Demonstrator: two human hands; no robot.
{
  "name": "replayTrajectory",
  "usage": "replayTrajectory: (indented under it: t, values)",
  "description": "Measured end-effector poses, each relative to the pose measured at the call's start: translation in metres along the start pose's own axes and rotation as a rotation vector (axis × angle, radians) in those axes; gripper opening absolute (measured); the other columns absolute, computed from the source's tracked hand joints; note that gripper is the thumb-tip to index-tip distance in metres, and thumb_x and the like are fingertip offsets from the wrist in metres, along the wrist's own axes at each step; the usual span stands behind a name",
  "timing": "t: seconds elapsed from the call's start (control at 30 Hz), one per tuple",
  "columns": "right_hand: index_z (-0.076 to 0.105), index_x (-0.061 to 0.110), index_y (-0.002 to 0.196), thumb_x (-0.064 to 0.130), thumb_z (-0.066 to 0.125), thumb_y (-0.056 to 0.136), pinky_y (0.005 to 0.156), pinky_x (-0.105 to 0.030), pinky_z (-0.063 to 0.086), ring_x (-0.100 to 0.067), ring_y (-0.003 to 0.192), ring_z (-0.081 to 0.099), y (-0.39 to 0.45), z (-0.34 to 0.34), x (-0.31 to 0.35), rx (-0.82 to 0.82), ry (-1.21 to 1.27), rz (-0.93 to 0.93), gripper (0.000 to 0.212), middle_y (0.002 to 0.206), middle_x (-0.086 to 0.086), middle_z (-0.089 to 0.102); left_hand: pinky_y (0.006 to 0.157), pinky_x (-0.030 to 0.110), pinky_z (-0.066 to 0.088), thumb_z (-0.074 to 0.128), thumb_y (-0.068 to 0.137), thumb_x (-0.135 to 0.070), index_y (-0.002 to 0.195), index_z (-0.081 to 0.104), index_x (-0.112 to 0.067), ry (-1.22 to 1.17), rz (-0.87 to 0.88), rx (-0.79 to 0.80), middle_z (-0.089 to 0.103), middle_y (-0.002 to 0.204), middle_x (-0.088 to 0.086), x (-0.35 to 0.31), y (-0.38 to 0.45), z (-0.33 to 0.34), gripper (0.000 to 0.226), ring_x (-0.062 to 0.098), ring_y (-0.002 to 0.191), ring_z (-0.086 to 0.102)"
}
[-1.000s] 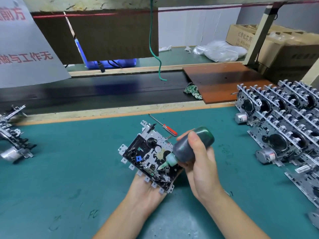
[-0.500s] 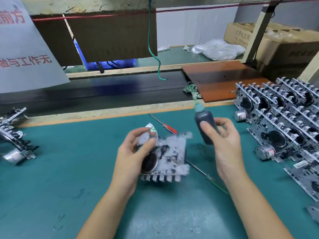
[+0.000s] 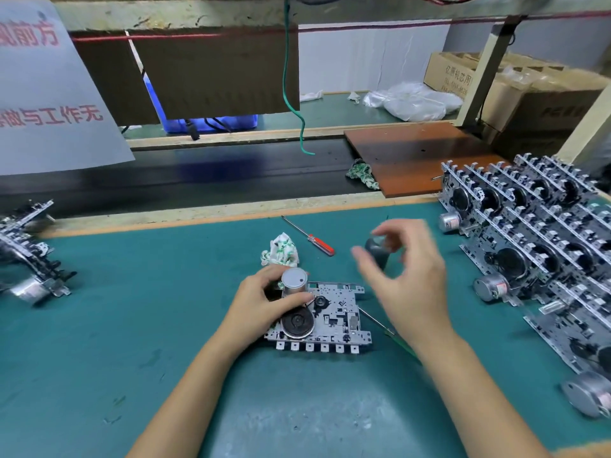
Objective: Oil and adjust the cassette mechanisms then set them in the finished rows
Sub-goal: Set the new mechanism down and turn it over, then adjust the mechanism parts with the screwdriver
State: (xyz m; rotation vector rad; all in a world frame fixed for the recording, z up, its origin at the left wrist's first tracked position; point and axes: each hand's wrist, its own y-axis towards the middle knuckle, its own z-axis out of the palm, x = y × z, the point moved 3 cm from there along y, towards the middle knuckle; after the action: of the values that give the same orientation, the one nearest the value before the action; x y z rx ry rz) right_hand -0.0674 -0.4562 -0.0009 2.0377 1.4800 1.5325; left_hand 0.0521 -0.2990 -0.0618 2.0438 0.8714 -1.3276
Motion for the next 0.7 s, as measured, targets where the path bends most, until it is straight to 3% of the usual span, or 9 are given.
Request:
replayTrajectory:
  t: [0.07, 0.17, 0.3, 0.37, 0.43, 0.5, 0.57, 0.63, 0.7]
  values:
    - [0.047, 0.024, 0.129, 0.073, 0.057, 0.061, 0.097, -0.022, 0.032, -0.005, 0.111, 0.043, -0.007, 0.013, 0.01, 0.483, -0.186, -0.081, 0.084, 0.119, 0.011, 0.053, 0.09, 0.025, 0.045, 0.079, 0.071, -0.025, 0.096, 0.072, -0.018, -0.016, 0.037, -0.001, 0.07, 0.097, -0.005, -0.002, -0.001, 0.001, 0.026, 0.007, 0.097, 0.062]
    - [0.002, 0.021, 0.151, 0.08, 0.064, 0.047, 0.118, -0.033, 0.007, -0.009, 0.139, 0.015, -0.025, 0.03, 0.0, 1.007, -0.502, -0.149, 0.134, 0.15, 0.008, 0.022, 0.091, 0.015, 0.041, 0.075, 0.07, -0.033, 0.102, 0.07, -0.023, -0.019, 0.062, 0.032, 0.068, 0.104, -0.012, -0.001, -0.001, 0.003, 0.034, -0.003, 0.101, 0.059]
    - [0.026, 0.017, 0.142, 0.068, 0.073, 0.054, 0.092, -0.033, 0.04, -0.019, 0.118, 0.045, -0.021, 0.036, -0.004, 1.011, -0.568, -0.158, 0.113, 0.125, 0.003, 0.045, 0.095, 0.016, 0.04, 0.081, 0.074, -0.026, 0.106, 0.069, -0.031, -0.01, 0.071, 0.051, 0.068, 0.11, -0.016, 0.001, -0.002, 0.002, 0.035, -0.003, 0.109, 0.057]
    - [0.041, 0.018, 0.127, 0.066, 0.073, 0.054, 0.078, -0.034, 0.043, -0.022, 0.099, 0.055, -0.019, 0.037, 0.003, 0.955, -0.607, -0.251, 0.094, 0.109, 0.003, 0.052, 0.09, 0.014, 0.042, 0.077, 0.07, -0.037, 0.104, 0.07, -0.033, -0.063, 0.073, 0.063, 0.069, 0.107, -0.017, 0.001, -0.003, 0.0, 0.035, -0.002, 0.105, 0.059]
    - [0.046, 0.02, 0.12, 0.067, 0.073, 0.053, 0.078, -0.034, 0.044, -0.021, 0.095, 0.056, -0.02, 0.035, 0.008, 0.957, -0.534, -0.275, 0.086, 0.105, 0.004, 0.056, 0.085, 0.015, 0.044, 0.064, 0.071, -0.049, 0.099, 0.073, -0.032, -0.178, 0.049, 0.039, 0.071, 0.103, -0.013, 0.002, -0.005, -0.003, 0.034, 0.003, 0.098, 0.063]
    - [0.05, 0.026, 0.122, 0.066, 0.074, 0.052, 0.084, -0.032, 0.044, -0.014, 0.1, 0.057, -0.021, 0.032, 0.008, 1.01, -0.294, -0.119, 0.084, 0.108, 0.011, 0.062, 0.084, 0.026, 0.049, 0.051, 0.076, -0.058, 0.088, 0.077, -0.025, -0.388, -0.058, 0.019, 0.074, 0.094, -0.002, 0.005, -0.006, -0.007, 0.044, 0.013, 0.09, 0.066]
    - [0.058, 0.03, 0.119, 0.056, 0.077, 0.052, 0.09, -0.026, 0.046, -0.005, 0.103, 0.061, -0.026, 0.031, 0.012, 1.084, 0.219, 0.186, 0.075, 0.11, 0.016, 0.066, 0.082, 0.034, 0.051, 0.039, 0.074, -0.076, 0.085, 0.079, -0.018, -0.598, -0.199, 0.124, 0.074, 0.09, 0.01, 0.006, -0.009, -0.006, 0.07, 0.022, 0.085, 0.069]
    - [0.063, 0.025, 0.109, 0.047, 0.081, 0.055, 0.089, -0.027, 0.048, -0.009, 0.103, 0.062, -0.037, 0.036, 0.021, 1.198, 0.815, 0.433, 0.061, 0.11, 0.009, 0.066, 0.08, 0.036, 0.049, 0.034, 0.06, -0.091, 0.105, 0.075, -0.014, -0.744, -0.253, 0.337, 0.07, 0.091, 0.026, 0.003, -0.014, 0.004, 0.098, 0.03, 0.081, 0.064]
    - [0.063, 0.026, 0.103, 0.048, 0.087, 0.053, 0.098, -0.034, 0.046, -0.013, 0.115, 0.05, -0.049, 0.042, 0.028, 1.195, 1.288, 0.674, 0.059, 0.123, 0.007, 0.05, 0.059, 0.029, 0.04, 0.039, 0.051, -0.098, 0.125, 0.062, -0.008, -0.937, -0.31, 0.481, 0.048, 0.062, 0.034, -0.002, -0.024, 0.017, 0.119, 0.015, 0.057, 0.042]
